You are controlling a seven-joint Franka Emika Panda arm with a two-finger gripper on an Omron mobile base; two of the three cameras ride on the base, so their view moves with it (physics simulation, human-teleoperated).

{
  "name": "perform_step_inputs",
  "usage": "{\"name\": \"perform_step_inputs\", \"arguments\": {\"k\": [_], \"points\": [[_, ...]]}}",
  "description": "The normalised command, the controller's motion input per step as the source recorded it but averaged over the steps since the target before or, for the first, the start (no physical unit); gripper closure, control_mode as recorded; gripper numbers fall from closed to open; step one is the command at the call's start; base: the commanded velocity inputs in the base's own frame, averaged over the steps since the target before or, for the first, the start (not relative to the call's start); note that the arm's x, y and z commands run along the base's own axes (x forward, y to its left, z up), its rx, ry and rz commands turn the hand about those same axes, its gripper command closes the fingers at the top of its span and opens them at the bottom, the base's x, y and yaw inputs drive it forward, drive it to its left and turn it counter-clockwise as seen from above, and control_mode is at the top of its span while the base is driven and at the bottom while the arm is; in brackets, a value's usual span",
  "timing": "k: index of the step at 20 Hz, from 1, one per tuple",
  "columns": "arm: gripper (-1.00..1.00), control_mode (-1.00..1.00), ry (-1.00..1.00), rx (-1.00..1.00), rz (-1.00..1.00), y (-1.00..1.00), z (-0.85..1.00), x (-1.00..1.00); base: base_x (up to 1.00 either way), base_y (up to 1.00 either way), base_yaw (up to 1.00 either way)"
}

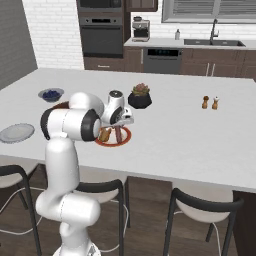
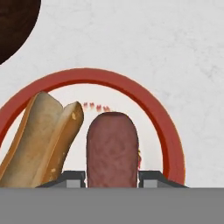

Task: Place one bun and one sausage from the bowl on each plate.

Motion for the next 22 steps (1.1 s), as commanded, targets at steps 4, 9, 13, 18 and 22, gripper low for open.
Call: {"name": "perform_step_inputs", "arguments": {"k": [4, 9, 13, 18, 22], "points": [[1.0, -1.0, 0.0, 0.0, 0.0, 0.01, -0.31, 0.18, 0.0, 0.0, 0.0], [1.0, -1.0, 0.0, 0.0, 0.0, 0.02, -0.08, 0.01, 0.0, 0.0, 0.0], [1.0, -1.0, 0.0, 0.0, 0.0, 0.0, 0.0, 0.0, 0.0, 0.0, 0.0], [-1.0, -1.0, 0.0, 0.0, 0.0, 0.0, 0.0, 0.0, 0.0, 0.0, 0.0], [-1.0, -1.0, 0.0, 0.0, 0.0, 0.0, 0.0, 0.0, 0.0, 0.0, 0.0]]}}
